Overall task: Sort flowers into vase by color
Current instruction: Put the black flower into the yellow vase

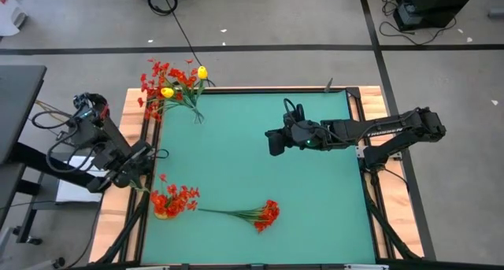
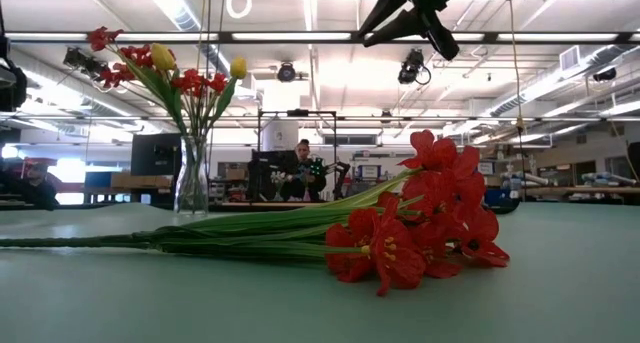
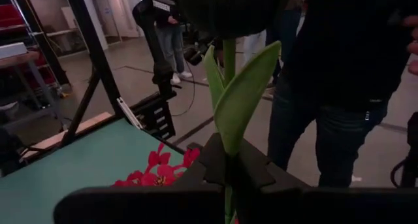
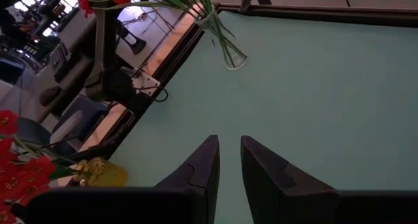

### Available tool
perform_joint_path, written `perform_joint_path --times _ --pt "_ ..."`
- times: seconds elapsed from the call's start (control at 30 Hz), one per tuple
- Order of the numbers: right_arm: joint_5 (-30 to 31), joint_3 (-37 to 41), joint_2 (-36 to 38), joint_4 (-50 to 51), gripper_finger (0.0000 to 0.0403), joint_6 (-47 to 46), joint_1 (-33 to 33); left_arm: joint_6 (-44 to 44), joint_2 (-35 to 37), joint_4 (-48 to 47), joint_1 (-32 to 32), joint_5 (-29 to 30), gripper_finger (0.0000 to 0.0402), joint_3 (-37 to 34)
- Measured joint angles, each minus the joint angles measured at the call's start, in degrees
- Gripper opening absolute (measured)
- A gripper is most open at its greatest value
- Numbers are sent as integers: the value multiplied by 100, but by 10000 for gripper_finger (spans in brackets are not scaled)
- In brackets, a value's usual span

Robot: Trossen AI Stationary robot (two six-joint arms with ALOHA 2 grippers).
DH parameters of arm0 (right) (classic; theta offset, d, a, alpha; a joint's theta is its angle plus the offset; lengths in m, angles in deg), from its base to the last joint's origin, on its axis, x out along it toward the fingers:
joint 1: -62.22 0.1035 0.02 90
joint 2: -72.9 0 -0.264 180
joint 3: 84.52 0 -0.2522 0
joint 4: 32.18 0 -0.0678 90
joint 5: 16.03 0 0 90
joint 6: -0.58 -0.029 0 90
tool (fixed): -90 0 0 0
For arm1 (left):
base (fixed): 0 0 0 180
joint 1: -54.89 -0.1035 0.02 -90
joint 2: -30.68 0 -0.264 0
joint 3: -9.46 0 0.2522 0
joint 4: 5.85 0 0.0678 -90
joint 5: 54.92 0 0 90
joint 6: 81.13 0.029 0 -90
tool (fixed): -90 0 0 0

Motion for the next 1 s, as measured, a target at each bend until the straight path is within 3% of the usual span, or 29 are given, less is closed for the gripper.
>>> perform_joint_path --times 1.0 --pt "-14 0 0 -2 73 -130 0 144 -497 453 0 -269 9 -2"
